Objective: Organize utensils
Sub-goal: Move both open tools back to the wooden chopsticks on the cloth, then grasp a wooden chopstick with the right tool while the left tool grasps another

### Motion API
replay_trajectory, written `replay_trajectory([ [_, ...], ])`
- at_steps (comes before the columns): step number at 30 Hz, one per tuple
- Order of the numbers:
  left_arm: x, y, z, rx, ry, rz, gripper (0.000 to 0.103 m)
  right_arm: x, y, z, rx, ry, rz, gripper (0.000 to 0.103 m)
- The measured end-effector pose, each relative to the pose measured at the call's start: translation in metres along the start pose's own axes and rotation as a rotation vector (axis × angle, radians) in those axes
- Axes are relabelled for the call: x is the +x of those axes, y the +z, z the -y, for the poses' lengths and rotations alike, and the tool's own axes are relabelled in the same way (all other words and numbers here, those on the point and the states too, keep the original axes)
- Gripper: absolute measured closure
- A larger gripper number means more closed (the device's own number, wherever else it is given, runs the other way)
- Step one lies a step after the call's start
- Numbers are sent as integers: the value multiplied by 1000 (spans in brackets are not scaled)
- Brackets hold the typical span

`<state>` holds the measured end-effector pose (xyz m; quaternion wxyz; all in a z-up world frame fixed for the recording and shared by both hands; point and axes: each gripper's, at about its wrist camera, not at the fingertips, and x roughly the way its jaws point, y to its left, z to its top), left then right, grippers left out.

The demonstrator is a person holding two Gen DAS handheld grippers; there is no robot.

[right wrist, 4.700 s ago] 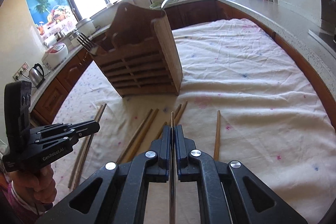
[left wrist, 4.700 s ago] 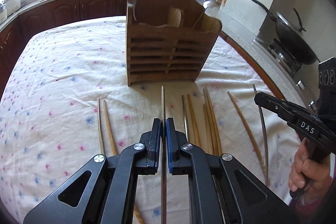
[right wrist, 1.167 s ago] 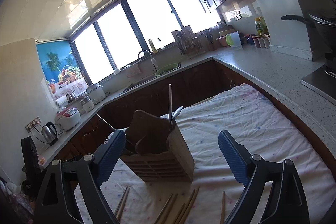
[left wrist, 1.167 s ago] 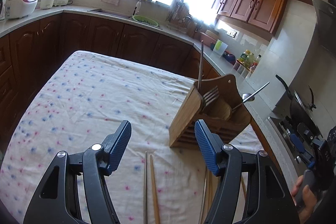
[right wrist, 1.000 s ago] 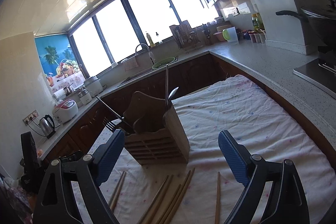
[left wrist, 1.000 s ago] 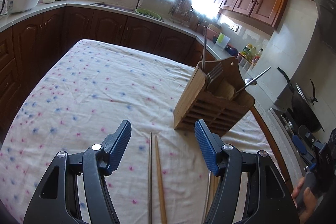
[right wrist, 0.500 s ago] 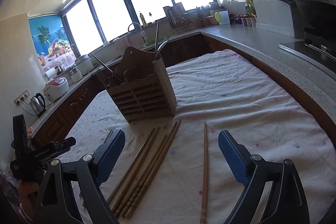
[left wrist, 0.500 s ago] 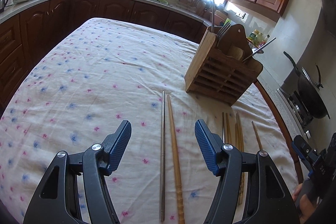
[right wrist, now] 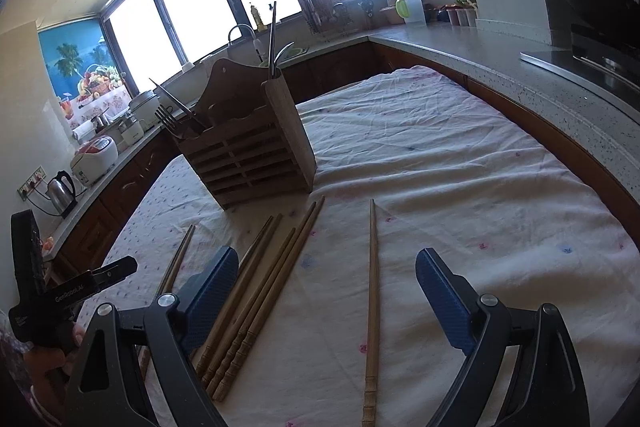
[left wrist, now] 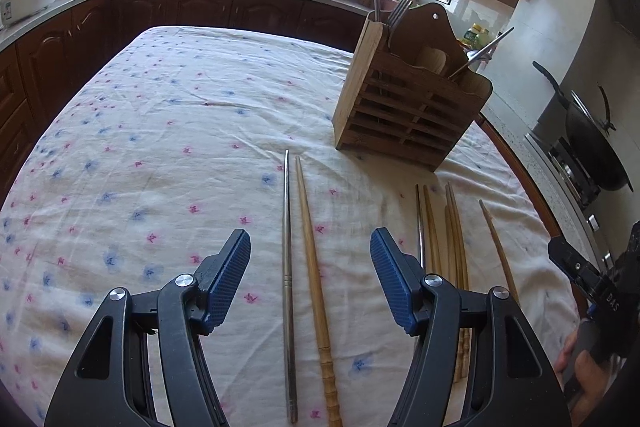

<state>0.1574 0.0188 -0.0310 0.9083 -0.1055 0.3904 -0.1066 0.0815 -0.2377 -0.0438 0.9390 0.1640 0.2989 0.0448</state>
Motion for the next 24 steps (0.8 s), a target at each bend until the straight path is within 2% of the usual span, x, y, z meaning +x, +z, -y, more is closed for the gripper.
replay_trajectory([
  [2, 5, 2, 4, 17, -7, -16, 42, 4, 1, 1, 2, 2, -16, 11],
  [7, 22, 10, 15, 68, -27, -64, 60, 15, 6, 5, -6, -5, -39, 12],
  [10, 35, 16, 19, 91, -22, -92, 71, 23, 11, 5, -20, -11, -59, 18],
  [12, 45, 21, 20, 105, -9, -115, 74, 29, 14, 6, -27, -16, -76, 22],
  [17, 67, 30, 25, 145, 31, -164, 75, 49, 21, 9, -53, -50, -129, 41],
  [24, 90, 37, 27, 171, 89, -215, 75, 81, 26, 15, -81, -89, -216, 56],
])
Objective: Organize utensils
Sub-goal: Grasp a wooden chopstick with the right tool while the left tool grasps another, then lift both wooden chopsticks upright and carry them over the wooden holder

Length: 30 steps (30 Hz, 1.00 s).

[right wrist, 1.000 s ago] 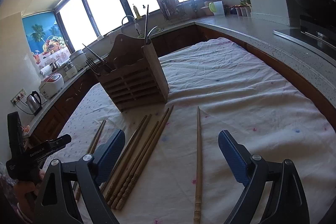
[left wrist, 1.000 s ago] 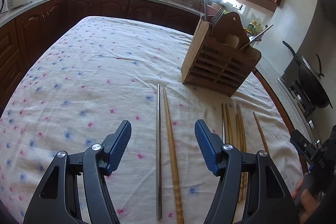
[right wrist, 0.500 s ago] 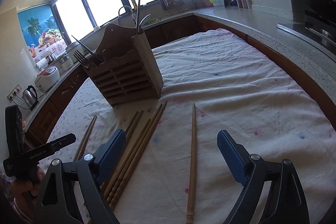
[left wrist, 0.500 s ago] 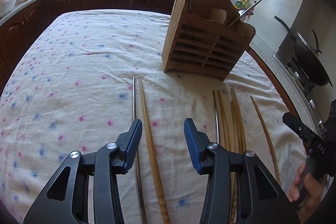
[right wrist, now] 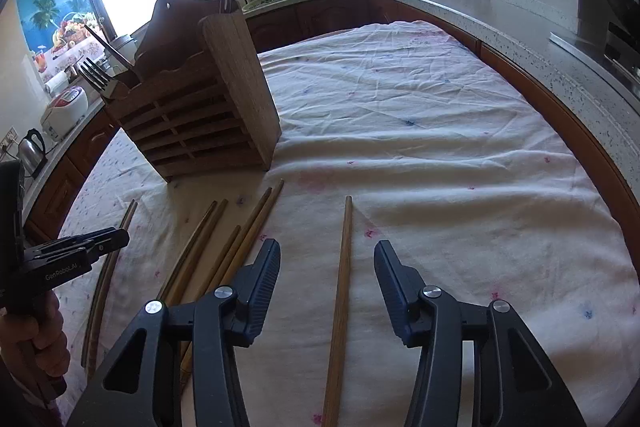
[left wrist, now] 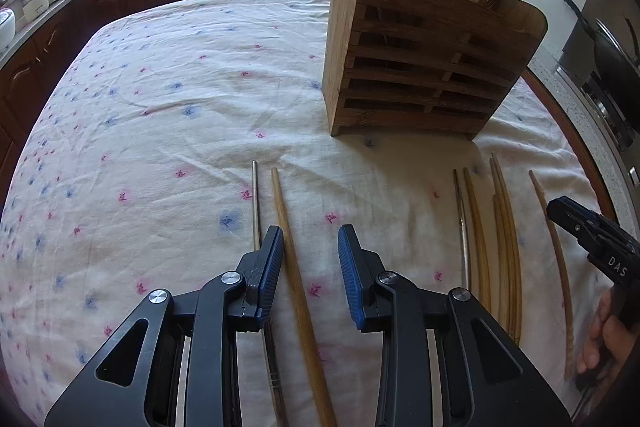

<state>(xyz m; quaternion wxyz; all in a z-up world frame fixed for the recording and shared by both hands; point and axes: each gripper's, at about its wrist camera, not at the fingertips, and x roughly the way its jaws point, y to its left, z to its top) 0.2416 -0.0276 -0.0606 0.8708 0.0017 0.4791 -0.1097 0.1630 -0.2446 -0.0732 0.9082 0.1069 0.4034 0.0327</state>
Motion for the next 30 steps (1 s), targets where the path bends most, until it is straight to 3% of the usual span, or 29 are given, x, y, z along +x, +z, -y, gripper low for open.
replay_trajectory([
  [7, 10, 9, 9, 50, 26, -6, 77, 25, 6, -7, -53, -34, -50, 74],
  [9, 12, 10, 12, 68, 32, 1, 88, 28, 9, -10, -70, -48, -52, 79],
  [10, 12, 10, 13, 71, 26, 3, 95, 29, 10, -11, -83, -61, -50, 87],
  [12, 12, 11, 10, 58, 3, 2, 98, 31, 10, -12, -99, -79, -45, 95],
  [21, -6, 0, -3, -37, -113, 16, 98, 15, 6, -9, -42, 12, -27, 97],
  [30, -67, -10, -7, -81, -206, 132, 98, -40, 10, -14, 4, 93, 86, 98],
])
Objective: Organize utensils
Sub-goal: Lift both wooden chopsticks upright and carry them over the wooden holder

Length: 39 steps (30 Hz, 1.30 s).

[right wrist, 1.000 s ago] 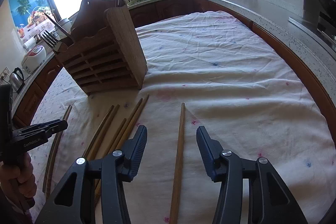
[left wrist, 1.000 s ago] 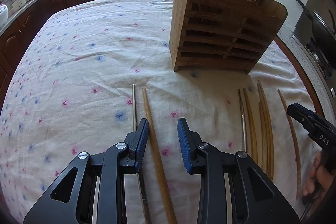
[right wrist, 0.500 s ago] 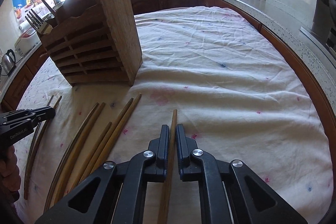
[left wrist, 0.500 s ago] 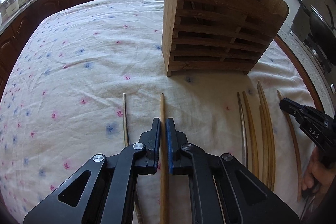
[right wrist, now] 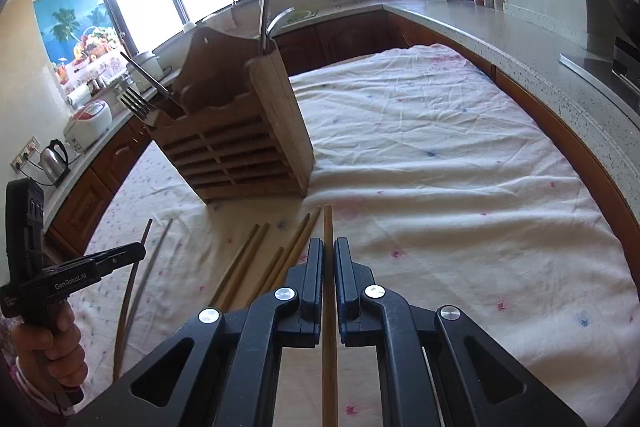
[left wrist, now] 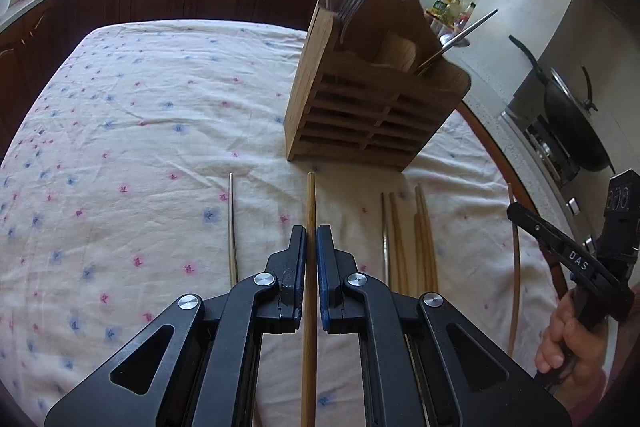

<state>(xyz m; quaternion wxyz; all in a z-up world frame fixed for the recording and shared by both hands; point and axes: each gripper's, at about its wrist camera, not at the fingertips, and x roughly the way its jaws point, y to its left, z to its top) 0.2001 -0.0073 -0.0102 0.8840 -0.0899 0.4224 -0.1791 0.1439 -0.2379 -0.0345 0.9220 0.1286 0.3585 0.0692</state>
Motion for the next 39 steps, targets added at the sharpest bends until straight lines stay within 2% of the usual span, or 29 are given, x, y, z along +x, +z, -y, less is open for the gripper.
replay_trajectory([
  [9, -64, 12, 17, 31, -47, 147, 98, -53, 16, -22, -18, 50, 138, 98],
  [18, -92, 16, 21, 43, -56, 217, 98, -88, 28, -35, -34, 65, 242, 98],
  [39, -112, 20, 18, 29, -50, 275, 98, -100, 35, -42, -41, 81, 285, 97],
])
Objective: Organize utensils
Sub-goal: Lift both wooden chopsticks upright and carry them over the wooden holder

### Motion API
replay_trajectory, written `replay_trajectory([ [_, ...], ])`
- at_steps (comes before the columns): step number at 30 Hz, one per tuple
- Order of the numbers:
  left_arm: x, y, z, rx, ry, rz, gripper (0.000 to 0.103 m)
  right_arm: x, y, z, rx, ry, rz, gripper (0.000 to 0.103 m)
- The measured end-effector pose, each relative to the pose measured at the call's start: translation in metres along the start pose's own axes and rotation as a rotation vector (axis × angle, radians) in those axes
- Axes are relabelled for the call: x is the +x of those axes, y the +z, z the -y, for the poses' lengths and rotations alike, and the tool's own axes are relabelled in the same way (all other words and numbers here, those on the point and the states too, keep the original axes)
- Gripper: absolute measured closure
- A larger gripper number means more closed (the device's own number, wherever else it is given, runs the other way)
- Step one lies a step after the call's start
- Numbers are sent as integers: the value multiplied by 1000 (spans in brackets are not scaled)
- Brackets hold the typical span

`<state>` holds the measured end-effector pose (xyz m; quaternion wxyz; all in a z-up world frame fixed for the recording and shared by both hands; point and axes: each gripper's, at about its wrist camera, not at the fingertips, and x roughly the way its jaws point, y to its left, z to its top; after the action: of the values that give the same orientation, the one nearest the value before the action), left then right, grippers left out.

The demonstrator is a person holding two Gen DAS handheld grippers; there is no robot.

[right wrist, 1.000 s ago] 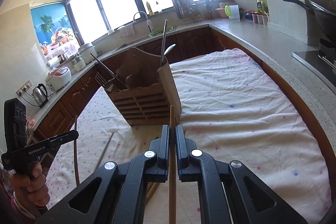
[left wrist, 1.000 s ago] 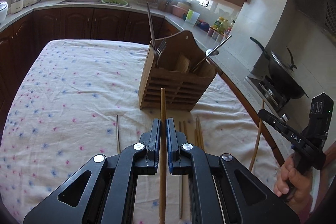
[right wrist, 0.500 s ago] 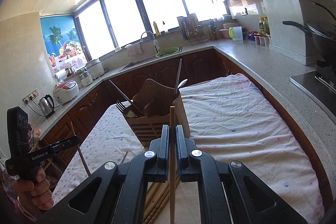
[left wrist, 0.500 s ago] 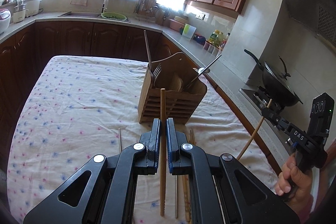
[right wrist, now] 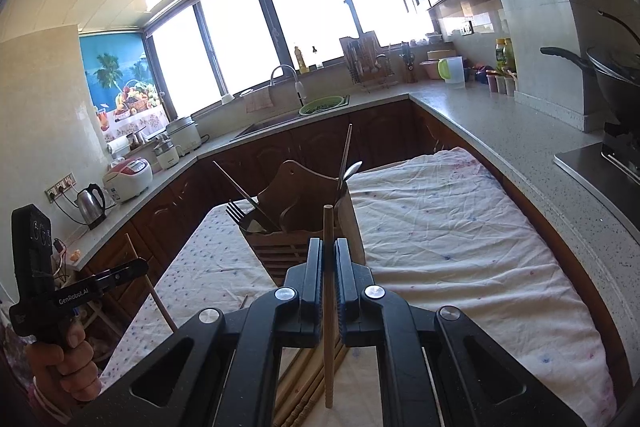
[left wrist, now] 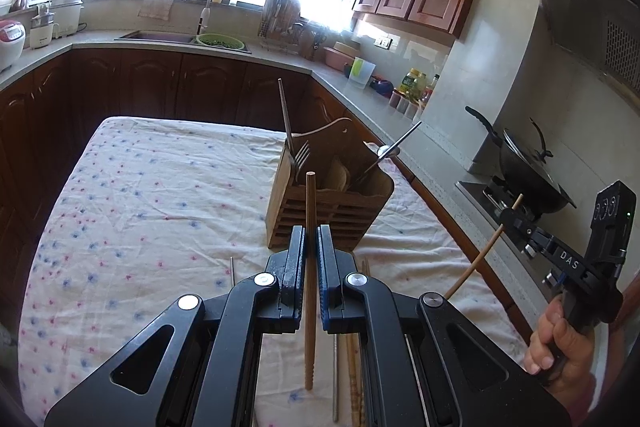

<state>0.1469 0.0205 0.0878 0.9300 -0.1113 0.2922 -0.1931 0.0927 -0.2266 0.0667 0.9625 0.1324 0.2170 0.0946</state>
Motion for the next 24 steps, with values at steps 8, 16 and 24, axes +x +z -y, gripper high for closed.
replay_trajectory([
  [8, -7, 33, 6, 2, -9, 79, 98, -3, 23, -4, -22, -1, 58, 97],
  [16, -17, 97, 20, 38, 4, 239, 98, 2, 77, -9, -13, 8, 187, 97],
  [24, 8, 147, 22, 16, 36, 343, 98, 24, 125, -11, 12, 1, 290, 97],
])
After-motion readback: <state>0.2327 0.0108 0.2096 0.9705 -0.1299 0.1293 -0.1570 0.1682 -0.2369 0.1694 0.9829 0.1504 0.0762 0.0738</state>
